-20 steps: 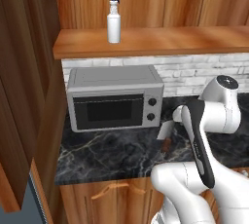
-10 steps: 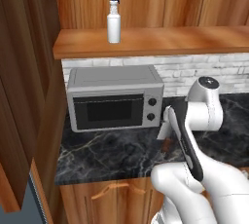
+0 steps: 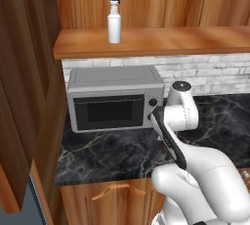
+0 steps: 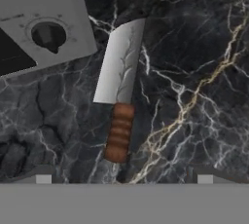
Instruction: Move the cutting board and knife to the sink. Then move spray from the cabinet to the counter.
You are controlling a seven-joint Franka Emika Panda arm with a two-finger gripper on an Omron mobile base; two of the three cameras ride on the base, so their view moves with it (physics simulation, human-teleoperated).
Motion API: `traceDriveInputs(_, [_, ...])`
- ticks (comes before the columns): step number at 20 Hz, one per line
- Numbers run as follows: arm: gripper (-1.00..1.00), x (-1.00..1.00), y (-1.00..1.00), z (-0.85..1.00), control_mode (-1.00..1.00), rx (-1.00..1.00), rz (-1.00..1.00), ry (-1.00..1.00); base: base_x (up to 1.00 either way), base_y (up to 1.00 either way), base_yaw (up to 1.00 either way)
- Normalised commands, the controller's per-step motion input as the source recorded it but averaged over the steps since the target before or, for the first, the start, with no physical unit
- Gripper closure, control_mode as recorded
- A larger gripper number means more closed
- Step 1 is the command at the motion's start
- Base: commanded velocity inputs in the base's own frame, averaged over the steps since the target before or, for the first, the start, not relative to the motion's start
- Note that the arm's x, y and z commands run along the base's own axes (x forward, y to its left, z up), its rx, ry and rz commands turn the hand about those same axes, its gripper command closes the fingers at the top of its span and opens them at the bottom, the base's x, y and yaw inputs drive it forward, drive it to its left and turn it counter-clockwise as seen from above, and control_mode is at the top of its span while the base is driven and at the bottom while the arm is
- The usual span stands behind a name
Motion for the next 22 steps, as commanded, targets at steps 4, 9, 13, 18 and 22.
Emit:
traceDriveInputs(4, [-1.0, 0.19, -0.12, -0.39, -1.0, 0.0, 0.0, 0.23, 0.0, 0.0, 0.0])
traceDriveInputs(9, [-1.0, 0.14, -0.08, -0.34, -1.0, 0.0, 0.0, 0.2, 0.0, 0.0, 0.0])
traceDriveInputs(13, [-1.0, 0.22, -0.02, -0.36, -1.0, 0.0, 0.0, 0.05, 0.0, 0.0, 0.0])
traceDriveInputs(18, [-1.0, 0.18, 0.0, -0.36, -1.0, 0.04, 0.0, 0.0, 0.0, 0.0, 0.0])
traceDriveInputs(22, [-1.0, 0.14, 0.0, -0.35, -1.0, 0.07, 0.0, 0.0, 0.0, 0.0, 0.0])
